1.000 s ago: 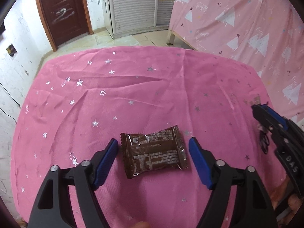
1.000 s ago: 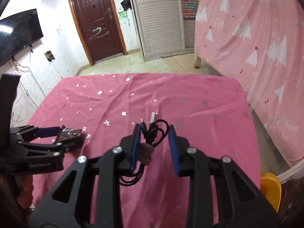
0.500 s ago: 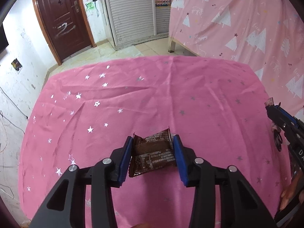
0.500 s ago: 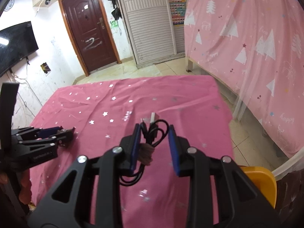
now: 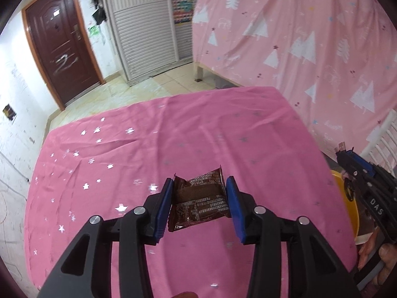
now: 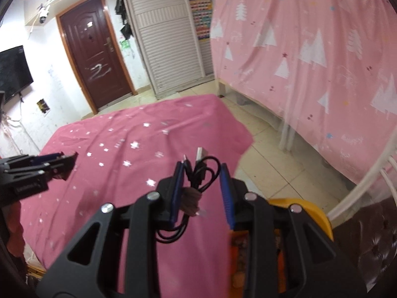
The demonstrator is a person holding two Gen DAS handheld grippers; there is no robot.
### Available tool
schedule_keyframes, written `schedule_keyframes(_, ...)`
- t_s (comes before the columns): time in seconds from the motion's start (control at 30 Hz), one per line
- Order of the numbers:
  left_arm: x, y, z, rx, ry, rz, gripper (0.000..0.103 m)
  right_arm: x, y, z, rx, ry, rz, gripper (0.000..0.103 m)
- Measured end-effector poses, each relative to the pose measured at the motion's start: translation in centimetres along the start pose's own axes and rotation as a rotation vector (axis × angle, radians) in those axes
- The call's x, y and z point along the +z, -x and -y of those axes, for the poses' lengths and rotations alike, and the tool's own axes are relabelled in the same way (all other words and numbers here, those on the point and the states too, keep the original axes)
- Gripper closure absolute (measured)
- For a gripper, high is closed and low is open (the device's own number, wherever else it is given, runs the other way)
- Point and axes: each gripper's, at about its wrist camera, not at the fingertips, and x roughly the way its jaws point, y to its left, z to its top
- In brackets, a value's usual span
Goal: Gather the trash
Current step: 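Carry the wrapper and cable over the yellow bin and open both tools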
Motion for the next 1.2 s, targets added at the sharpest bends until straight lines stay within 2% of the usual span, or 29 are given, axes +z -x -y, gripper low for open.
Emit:
schedule_keyframes(0.27, -0.3, 1.0, 5.0, -0.047, -0.076, 0.006, 0.066, -1.9, 1.2, 3.7, -0.035, -0.024, -0.020, 0.075)
schedule_keyframes(0.57, -0.5, 2.2, 12.0, -0.194, -0.146, -0.049, 0.066, -4.0, 1.3, 7.2, -0.046, -0.042, -0.062, 0.075)
schedule_keyframes(0.83, -1.0, 2.5, 16.1, -0.250, -0.193, -0.076, 0.066, -5.4, 0.9, 9.8, -0.024, -0.072, -0.114, 0.074)
schedule_keyframes(0.87, -1.2, 2.6, 16.6, -0.254, -0.202, -0.077, 0.066, -5.4, 1.0, 10.0, -0.019, -0.078, -0.116, 0.072)
schedule_keyframes(0.93, -1.2, 2.7, 17.3, -0.259, -0.214, -0.077, 0.066, -5.4, 1.1, 10.2, -0.008, -0.084, -0.115, 0.043)
schedule_keyframes(1.2, -1.6, 2.5, 19.4, -0.293, -0.245, -0.087, 0.066, -5.2, 2.7, 12.2, -0.050, -0.149, -0.063, 0.042)
